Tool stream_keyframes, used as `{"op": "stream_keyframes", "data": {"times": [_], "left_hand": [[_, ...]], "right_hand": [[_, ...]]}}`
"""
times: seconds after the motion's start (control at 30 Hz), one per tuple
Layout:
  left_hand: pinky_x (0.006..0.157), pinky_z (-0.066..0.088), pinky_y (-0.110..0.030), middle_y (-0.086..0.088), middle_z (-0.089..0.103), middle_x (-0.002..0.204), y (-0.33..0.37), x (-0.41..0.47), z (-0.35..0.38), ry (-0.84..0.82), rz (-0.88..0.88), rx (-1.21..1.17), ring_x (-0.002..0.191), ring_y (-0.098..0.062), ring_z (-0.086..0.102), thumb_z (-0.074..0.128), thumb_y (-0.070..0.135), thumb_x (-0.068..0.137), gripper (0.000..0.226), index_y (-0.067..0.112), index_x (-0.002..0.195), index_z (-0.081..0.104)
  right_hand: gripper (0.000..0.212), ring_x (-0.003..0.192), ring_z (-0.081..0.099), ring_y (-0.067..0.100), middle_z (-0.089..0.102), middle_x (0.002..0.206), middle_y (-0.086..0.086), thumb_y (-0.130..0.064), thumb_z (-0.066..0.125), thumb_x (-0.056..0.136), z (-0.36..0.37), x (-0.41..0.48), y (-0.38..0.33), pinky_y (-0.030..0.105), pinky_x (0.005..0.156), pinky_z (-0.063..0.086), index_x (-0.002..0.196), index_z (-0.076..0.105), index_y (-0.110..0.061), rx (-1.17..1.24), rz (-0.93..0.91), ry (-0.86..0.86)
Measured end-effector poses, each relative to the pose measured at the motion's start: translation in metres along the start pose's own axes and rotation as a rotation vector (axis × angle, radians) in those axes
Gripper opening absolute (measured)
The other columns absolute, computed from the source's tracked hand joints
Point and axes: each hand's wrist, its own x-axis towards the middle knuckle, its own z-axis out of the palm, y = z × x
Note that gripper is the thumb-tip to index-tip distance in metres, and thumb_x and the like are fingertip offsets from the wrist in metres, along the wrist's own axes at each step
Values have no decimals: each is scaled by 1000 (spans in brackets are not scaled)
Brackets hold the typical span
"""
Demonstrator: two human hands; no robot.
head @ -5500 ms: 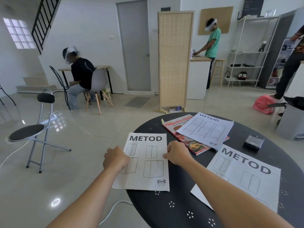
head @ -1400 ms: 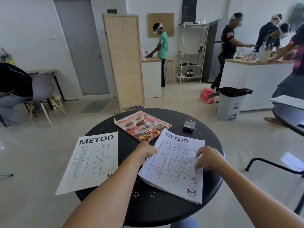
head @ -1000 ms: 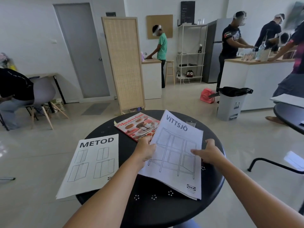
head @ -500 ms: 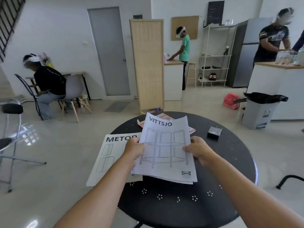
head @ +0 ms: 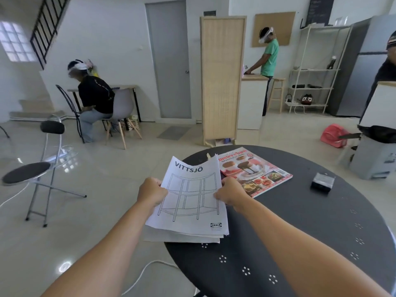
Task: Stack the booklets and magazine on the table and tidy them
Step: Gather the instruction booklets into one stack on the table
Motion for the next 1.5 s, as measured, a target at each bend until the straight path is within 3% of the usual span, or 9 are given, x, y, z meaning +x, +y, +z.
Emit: {"op": "stream_keyframes", "data": {"times": [0.13, 0.27, 0.5, 0.77, 0.93, 1.07, 1.3, 1.4, 1.5], "left_hand": [[64, 32, -30, -6, 54, 75, -17, 8, 3, -28, -16, 36, 67, -21, 41, 56, -3, 76, 21, 17, 78, 57], [61, 24, -33, -6, 42, 71, -28, 13, 9, 8, -33, 102, 66, -22, 32, 49, -2, 71, 19, 15, 74, 44], [54, 22, -28, -5, 41, 68, -34, 19, 12, -43, -57, 163, 62, -23, 33, 50, -1, 73, 17, 13, 71, 40], [49, 26, -24, -2, 45, 65, -35, 18, 7, -114, -146, 172, 55, -22, 39, 55, 10, 75, 18, 13, 65, 41], [53, 36, -24, -7, 59, 73, -34, 19, -1, -130, -204, 140, 62, -25, 55, 63, 16, 78, 17, 9, 68, 52], [54, 39, -25, -10, 61, 77, -30, 20, -1, -141, -201, 138, 64, -26, 57, 64, 15, 79, 15, 6, 74, 54], [53, 40, -25, -9, 61, 71, -27, 17, 0, -149, -210, 176, 60, -26, 57, 63, 13, 79, 14, 5, 71, 55], [58, 43, -27, -10, 60, 77, -20, 10, 0, -119, -212, 265, 65, -29, 58, 60, 14, 77, 11, 3, 79, 58], [73, 50, -41, -18, 55, 108, -6, 3, 3, 87, -123, 407, 98, -39, 59, 57, 17, 81, 28, 0, 103, 58]], "right_hand": [[11, 86, 66, 24, 68, 98, 6, -6, 60, 85, 14, 10, -4, 31, 64, 56, 95, 56, -7, -145, -11, 7], [19, 64, 55, 15, 58, 77, 1, -11, 65, 78, 18, 12, -3, 25, 48, 41, 77, 47, -15, -290, -11, 13], [43, 99, 65, 26, 64, 114, 10, -11, 71, 78, 22, 15, 0, 34, 77, 56, 119, 58, -5, -380, -54, 36], [29, 77, 62, 17, 63, 88, -2, -34, 65, 88, -4, 19, 6, 33, 70, 56, 109, 60, -15, -386, -156, 172], [34, 95, 62, 25, 66, 116, 8, -28, 57, 89, -47, 26, 28, 32, 71, 47, 120, 59, -14, -422, -147, 248], [41, 117, 55, 33, 59, 132, 13, -19, 52, 86, -73, 29, 49, 38, 88, 47, 126, 59, -13, -512, -125, 264], [44, 133, 43, 31, 46, 146, 8, -33, 57, 94, -91, 36, 72, 43, 107, 38, 133, 54, -13, -640, -191, 180], [46, 126, 50, 29, 53, 140, 9, -39, 51, 97, -92, 37, 78, 39, 103, 42, 133, 53, -12, -701, -180, 88], [48, 122, 53, 29, 55, 136, 10, -43, 44, 99, -92, 36, 77, 38, 99, 45, 134, 52, -11, -763, -174, 64]]}}
